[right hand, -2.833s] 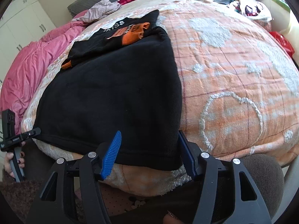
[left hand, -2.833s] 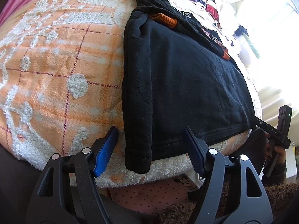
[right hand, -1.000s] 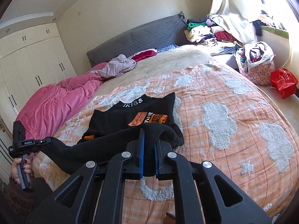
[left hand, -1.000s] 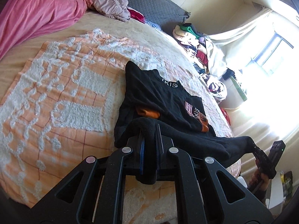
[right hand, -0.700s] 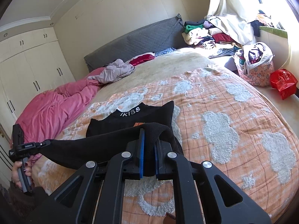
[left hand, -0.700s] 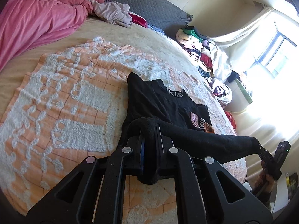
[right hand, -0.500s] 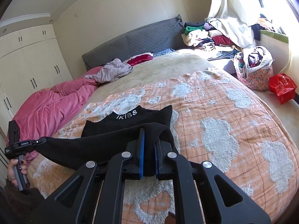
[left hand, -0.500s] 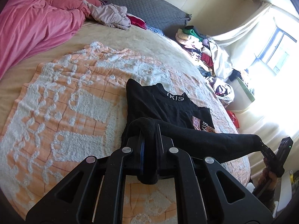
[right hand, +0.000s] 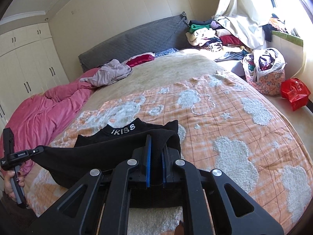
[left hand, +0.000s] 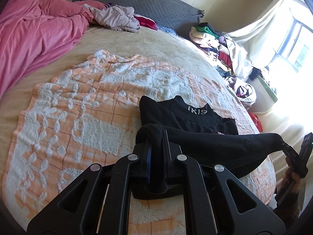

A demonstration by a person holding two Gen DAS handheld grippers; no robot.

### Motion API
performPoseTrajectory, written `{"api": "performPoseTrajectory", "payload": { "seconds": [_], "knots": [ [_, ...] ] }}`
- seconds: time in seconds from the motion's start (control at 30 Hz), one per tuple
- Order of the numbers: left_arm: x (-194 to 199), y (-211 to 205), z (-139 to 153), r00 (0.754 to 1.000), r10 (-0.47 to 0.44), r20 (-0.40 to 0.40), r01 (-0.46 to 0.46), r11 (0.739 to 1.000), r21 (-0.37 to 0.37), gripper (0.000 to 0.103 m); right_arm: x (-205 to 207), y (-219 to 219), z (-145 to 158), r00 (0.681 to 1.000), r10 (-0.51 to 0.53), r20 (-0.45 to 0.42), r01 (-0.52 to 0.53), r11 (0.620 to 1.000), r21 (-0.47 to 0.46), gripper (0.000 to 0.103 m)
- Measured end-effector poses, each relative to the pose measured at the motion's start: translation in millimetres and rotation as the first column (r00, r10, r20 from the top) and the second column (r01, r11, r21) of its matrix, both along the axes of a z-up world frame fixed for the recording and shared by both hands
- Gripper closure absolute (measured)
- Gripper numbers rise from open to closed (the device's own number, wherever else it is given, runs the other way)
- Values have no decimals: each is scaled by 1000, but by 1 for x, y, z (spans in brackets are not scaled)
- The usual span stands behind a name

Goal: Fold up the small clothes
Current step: 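Lift the hem with both grippers and carry it toward the collar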

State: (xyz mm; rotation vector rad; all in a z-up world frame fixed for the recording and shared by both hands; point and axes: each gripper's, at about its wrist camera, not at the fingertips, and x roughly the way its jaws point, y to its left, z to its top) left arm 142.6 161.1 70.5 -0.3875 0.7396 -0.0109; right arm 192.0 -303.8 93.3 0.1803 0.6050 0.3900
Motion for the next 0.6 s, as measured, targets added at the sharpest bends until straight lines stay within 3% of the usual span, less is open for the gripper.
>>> {"api": "performPoseTrajectory", "payload": {
  "seconds": [0.27,0.6],
  "knots": [
    [27,8,-17,999,8,-36,-8,1000,7,100,33,15,-14,999,-17,-31,16,999,-46,96],
    [55,14,-47,998,-4,-69,4,1000,-10,100,66,23,-52,994,-35,-102,25,995,-96,95]
  ]
}}
